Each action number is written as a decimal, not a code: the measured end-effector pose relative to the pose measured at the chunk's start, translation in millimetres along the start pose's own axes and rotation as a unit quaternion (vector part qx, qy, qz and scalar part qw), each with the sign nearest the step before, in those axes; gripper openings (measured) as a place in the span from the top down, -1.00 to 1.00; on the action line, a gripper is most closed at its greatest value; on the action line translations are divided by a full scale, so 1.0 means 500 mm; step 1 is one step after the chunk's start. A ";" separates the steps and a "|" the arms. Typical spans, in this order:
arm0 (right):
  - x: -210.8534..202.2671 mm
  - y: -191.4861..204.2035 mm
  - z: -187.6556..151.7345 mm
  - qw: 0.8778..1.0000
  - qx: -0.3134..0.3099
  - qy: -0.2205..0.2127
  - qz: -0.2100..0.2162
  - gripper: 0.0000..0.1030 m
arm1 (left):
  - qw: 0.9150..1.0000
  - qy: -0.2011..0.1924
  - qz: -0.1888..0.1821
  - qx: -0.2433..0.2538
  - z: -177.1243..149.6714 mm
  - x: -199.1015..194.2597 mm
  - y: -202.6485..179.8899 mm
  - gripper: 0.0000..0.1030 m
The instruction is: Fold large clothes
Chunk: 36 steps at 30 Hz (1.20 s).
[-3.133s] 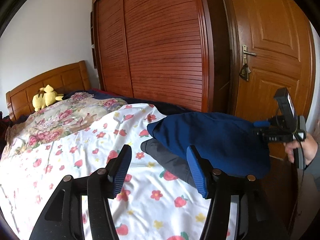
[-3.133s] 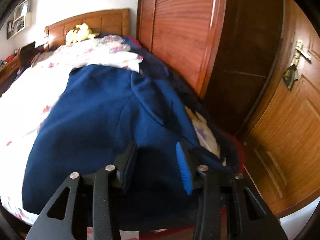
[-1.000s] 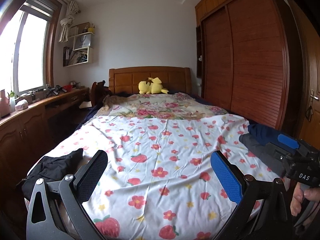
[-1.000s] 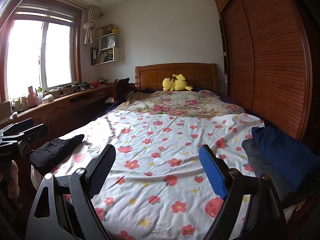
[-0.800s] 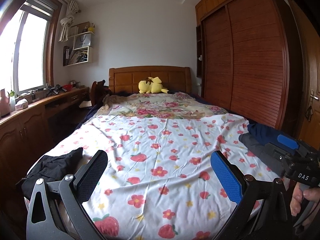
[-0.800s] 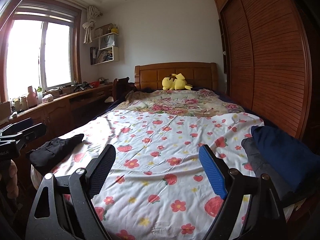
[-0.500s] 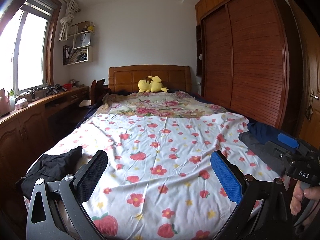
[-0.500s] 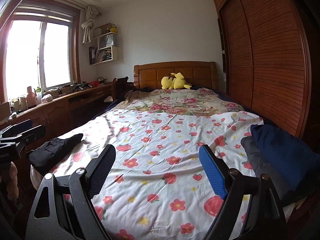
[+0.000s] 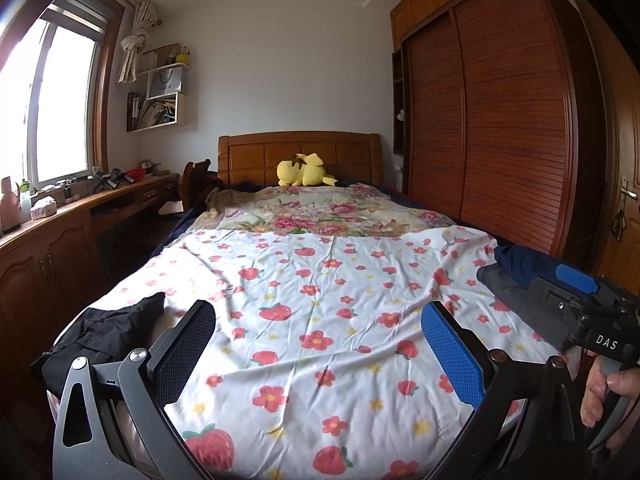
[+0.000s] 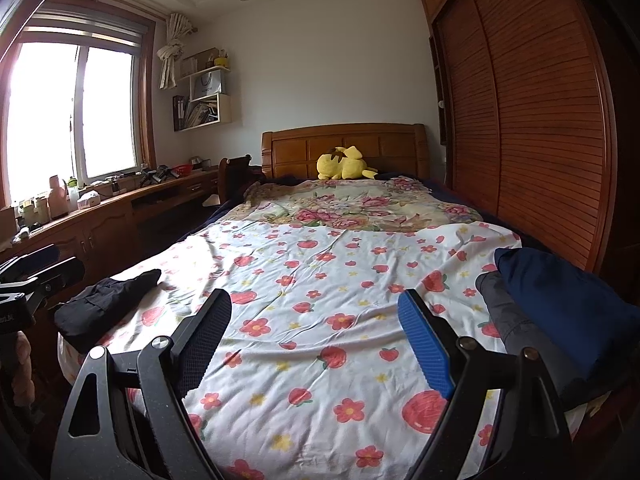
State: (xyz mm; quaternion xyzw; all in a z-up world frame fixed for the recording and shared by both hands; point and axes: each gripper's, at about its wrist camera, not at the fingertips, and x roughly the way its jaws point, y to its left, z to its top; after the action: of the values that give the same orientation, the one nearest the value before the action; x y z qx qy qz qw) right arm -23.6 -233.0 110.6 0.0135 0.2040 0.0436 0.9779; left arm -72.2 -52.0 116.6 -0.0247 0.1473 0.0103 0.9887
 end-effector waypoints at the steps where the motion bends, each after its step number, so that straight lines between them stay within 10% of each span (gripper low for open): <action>1: 0.000 0.000 0.000 1.000 0.000 0.000 -0.001 -0.66 | 1.000 -0.001 0.001 0.001 0.000 -0.001 0.000 -0.99; 36: -0.002 -0.019 0.007 1.000 0.002 -0.006 -0.004 -0.66 | 1.000 -0.001 0.001 0.005 -0.006 -0.003 -0.004 -0.99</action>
State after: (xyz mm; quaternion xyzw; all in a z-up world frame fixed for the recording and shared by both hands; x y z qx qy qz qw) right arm -22.1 -242.6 113.9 0.0151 0.1988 0.0387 0.9792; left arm -74.7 -54.4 114.4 -0.0197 0.1463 0.0102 0.9890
